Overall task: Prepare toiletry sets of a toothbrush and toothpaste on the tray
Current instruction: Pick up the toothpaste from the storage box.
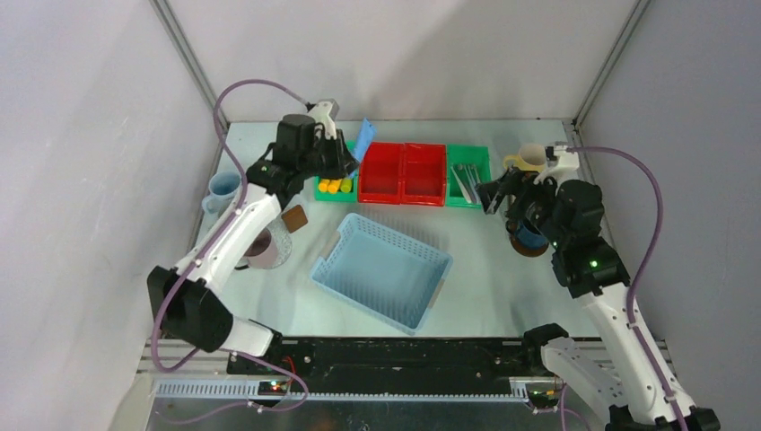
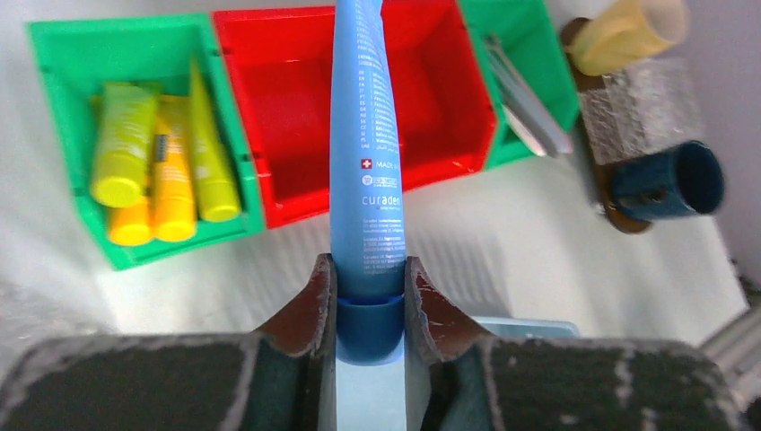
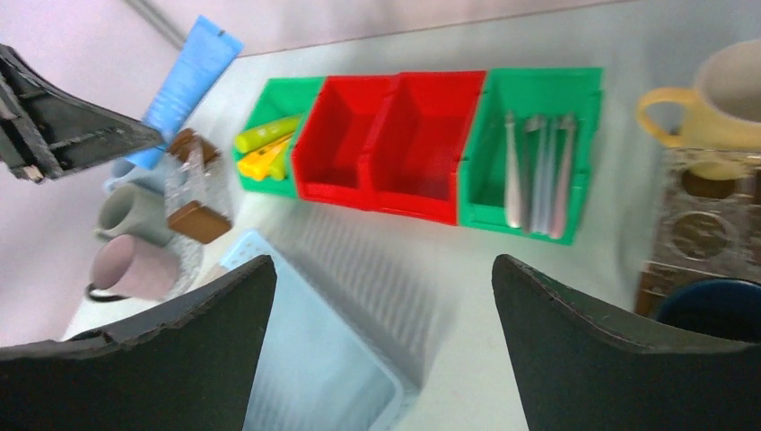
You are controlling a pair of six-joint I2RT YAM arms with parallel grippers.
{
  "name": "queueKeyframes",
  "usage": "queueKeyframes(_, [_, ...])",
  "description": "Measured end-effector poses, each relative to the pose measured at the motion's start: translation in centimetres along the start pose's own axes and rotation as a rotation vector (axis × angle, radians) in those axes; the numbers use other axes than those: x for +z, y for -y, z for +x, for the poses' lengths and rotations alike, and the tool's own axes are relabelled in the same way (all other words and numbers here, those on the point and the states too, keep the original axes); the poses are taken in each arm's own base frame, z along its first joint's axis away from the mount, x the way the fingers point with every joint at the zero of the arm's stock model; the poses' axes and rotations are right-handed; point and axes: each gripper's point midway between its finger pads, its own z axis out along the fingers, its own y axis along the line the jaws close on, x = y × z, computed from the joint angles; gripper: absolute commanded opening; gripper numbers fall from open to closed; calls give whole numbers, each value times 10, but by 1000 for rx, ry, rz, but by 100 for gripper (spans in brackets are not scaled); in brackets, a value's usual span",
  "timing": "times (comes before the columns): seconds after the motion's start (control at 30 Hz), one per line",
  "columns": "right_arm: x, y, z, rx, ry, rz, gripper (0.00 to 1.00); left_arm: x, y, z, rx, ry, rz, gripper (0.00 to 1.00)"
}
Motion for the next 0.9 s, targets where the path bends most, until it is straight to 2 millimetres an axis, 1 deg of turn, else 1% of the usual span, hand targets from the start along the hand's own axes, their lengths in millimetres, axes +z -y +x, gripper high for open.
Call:
queueKeyframes(0.17, [14,-28,11,51,-48,-105,91,-12,34,18,-47,51,158,0])
queueKeyframes(0.3, [20,-50,8,96,-43,-189,90,-26,64,18,-72,110,294,0])
queueKeyframes(0.53, [30,-89,-7,201,-20,-362,90,-63,118,18,-95,202,552,0])
queueKeyframes(0.77, [34,-128,-27,297,13,-553,89,-88,160,26,-123,216,752,0])
queueKeyframes(0.9, [34,-141,-37,355,27,-621,85,-99,176,27,-121,219,826,0])
